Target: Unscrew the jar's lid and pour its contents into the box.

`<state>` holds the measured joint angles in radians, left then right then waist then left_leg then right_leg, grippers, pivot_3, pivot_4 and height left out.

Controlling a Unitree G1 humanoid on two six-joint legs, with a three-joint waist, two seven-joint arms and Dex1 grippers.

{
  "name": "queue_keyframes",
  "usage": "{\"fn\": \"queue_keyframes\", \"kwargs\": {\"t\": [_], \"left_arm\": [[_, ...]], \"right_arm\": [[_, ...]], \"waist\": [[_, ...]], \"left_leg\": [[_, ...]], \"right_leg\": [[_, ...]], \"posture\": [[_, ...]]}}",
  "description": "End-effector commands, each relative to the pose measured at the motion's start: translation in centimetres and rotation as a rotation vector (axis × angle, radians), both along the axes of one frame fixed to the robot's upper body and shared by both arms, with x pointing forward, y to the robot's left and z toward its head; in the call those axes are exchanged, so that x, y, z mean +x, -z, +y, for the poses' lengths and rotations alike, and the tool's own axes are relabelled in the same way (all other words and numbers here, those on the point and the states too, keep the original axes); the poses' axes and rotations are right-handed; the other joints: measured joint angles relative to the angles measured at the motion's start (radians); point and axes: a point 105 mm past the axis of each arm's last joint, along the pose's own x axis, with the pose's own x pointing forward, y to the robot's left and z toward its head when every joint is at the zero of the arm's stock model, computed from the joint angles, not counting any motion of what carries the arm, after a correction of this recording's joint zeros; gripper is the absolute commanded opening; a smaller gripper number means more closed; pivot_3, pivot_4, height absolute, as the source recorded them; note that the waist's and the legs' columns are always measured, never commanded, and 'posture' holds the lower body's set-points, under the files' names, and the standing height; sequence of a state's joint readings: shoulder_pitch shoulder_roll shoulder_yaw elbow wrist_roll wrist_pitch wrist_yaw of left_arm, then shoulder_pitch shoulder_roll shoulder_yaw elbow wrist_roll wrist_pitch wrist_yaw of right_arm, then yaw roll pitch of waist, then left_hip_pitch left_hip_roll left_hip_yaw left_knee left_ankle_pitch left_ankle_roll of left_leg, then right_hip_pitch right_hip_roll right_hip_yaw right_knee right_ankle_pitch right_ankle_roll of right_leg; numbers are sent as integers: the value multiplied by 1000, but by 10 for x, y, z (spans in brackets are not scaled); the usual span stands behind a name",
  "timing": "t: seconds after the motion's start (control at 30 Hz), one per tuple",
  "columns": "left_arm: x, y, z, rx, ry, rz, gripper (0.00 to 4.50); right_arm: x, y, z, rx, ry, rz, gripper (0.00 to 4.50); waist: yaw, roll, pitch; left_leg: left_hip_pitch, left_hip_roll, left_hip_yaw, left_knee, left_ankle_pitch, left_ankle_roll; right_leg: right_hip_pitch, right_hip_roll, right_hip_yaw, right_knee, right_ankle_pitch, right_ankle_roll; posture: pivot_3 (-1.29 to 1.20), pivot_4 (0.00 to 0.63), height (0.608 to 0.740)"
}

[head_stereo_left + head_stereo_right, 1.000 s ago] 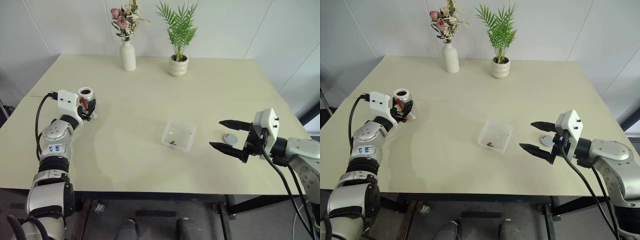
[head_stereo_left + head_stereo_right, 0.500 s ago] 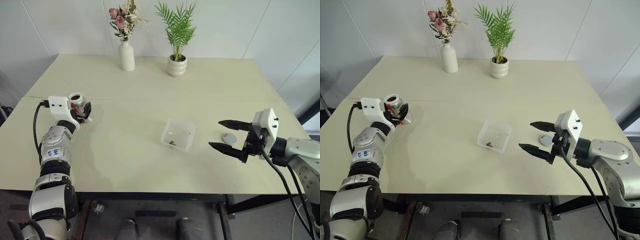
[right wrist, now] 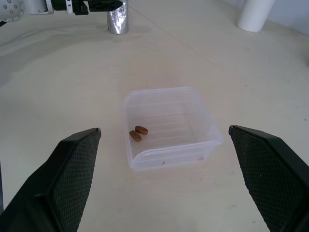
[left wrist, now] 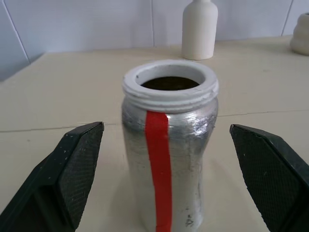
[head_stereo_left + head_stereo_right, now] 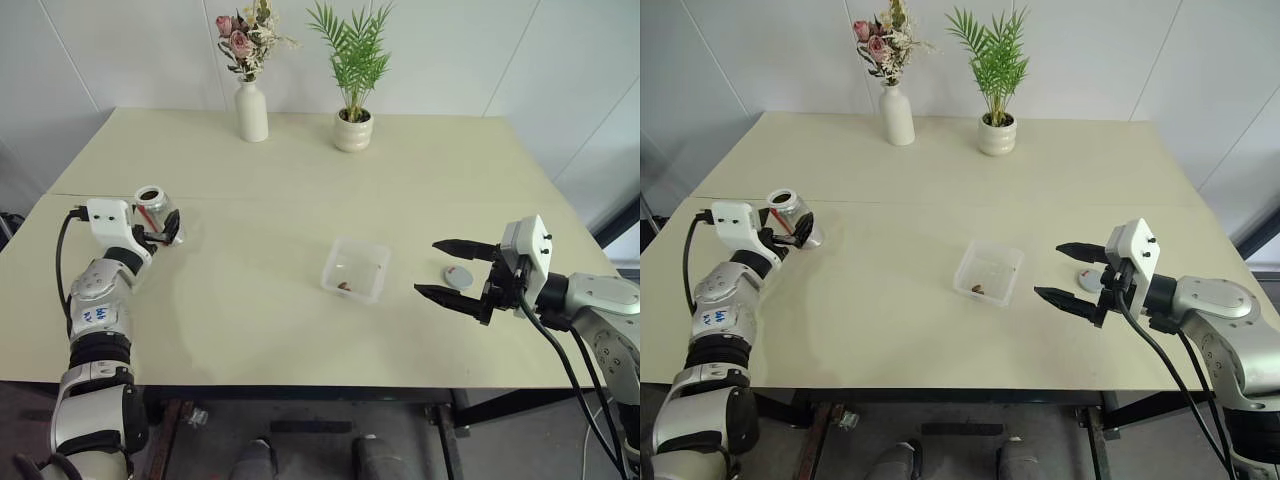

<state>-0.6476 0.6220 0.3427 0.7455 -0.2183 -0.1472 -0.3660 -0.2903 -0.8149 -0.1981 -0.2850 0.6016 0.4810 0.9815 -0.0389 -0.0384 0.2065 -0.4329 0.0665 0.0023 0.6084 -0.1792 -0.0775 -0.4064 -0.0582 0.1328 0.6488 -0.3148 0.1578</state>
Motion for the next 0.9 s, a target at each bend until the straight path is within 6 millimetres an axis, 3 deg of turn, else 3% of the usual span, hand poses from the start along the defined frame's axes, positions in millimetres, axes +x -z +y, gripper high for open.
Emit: {"fn": "queue_keyframes", "kwargs": {"t": [0.03, 0.17, 0.37, 0.53, 0.73, 0.9], "left_arm": [[-20, -20, 6, 153, 27, -59, 4488], [-47, -18, -3, 319, 184, -26, 4488], [-86, -24, -68, 351, 662, 25, 4488], [-103, -26, -108, 362, 925, 95, 4488], [-104, -29, -110, 378, 949, 100, 4488], [-107, -19, -106, 367, 901, 106, 4488]], "right_arm": [[-3, -7, 0, 2, -19, -29, 4500], [-4, -9, -5, -12, -17, -31, 4500], [-8, -18, -8, -31, -28, -53, 4500], [-17, -28, -5, -64, -74, -86, 4500], [-22, -34, -13, -102, -77, -109, 4500], [-20, -32, -16, -94, -54, -126, 4500]], "waist": [[-1, 0, 0], [-2, 0, 0], [9, 0, 0], [6, 0, 0], [-14, 0, 0], [-22, 0, 0]], "left_leg": [[0, 0, 0, -1, 0, 0], [0, 0, 2, -5, 0, 0], [0, 0, 4, -10, 0, 0], [0, 0, 5, -11, 0, 0], [0, 0, 5, -11, 0, 1], [0, 0, 5, -11, 0, 1]], "right_leg": [[0, 0, 0, -1, 0, 0], [0, -1, 0, -4, 0, -1], [-2, -3, 0, -7, -4, -9], [-1, -3, 0, -12, -3, -10], [-2, -3, 1, -12, -3, -10], [-2, -3, 1, -13, -3, -10]], "posture": [[0, 150, 740], [0, 150, 740], [0, 150, 740], [0, 150, 740], [0, 150, 740], [0, 150, 740]]}}
